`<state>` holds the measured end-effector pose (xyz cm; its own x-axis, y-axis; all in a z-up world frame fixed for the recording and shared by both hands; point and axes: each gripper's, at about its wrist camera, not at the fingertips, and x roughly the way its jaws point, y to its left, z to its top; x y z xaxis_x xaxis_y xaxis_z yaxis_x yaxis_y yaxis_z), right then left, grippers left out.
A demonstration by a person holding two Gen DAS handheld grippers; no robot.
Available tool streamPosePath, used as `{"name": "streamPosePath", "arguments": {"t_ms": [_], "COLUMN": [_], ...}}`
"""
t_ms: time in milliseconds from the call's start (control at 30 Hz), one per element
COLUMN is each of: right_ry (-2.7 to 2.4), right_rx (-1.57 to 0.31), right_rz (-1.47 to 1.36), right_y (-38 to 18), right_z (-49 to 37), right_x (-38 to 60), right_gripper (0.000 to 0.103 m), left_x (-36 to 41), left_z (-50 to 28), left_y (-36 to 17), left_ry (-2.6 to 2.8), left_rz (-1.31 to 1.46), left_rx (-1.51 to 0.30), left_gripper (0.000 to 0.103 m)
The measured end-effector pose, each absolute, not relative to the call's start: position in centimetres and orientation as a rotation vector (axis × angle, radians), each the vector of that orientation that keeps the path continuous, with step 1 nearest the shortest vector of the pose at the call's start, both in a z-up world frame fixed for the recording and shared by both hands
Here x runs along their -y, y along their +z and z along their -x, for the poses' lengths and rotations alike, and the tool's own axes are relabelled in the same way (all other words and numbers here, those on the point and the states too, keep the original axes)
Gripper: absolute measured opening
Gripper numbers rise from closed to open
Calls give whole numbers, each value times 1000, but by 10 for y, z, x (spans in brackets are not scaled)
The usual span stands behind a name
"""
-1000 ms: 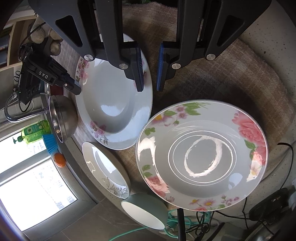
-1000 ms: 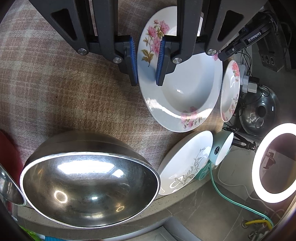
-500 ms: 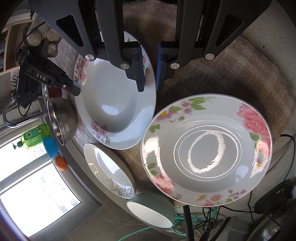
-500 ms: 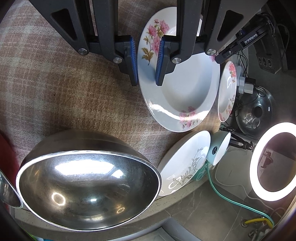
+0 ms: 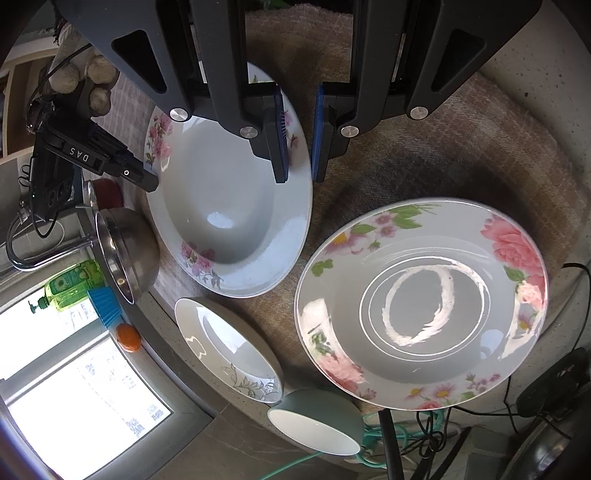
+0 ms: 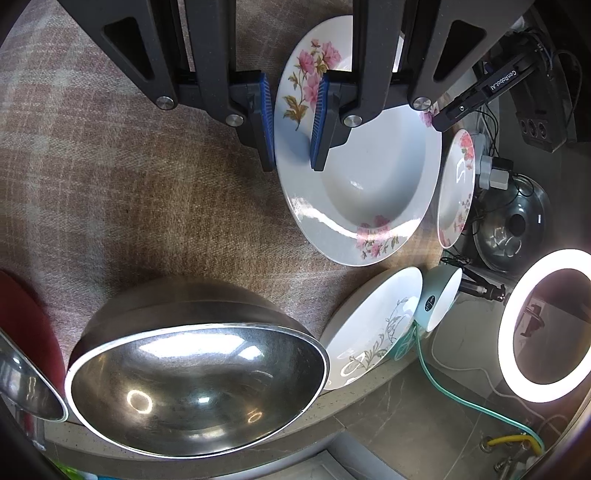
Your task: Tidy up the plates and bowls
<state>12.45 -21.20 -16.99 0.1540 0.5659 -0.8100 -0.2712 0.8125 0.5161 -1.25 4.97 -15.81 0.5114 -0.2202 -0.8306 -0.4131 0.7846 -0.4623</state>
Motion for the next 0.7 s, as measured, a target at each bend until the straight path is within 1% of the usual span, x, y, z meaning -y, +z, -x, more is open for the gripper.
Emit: {"name": "streamPosePath", "arguments": {"t_ms": [700], "right_ry": [514], "right_rx": [-1272], "right_rz": [-317], "right_y": [-169], "right_z": [-87], "right_x": [256], "right_gripper": [17], "left_x": [-15], "left_z": [14], "left_y": [-156], "left_ry": [33], "left_rz": [618], "left_rx": [-1097], "left_gripper": [11]}}
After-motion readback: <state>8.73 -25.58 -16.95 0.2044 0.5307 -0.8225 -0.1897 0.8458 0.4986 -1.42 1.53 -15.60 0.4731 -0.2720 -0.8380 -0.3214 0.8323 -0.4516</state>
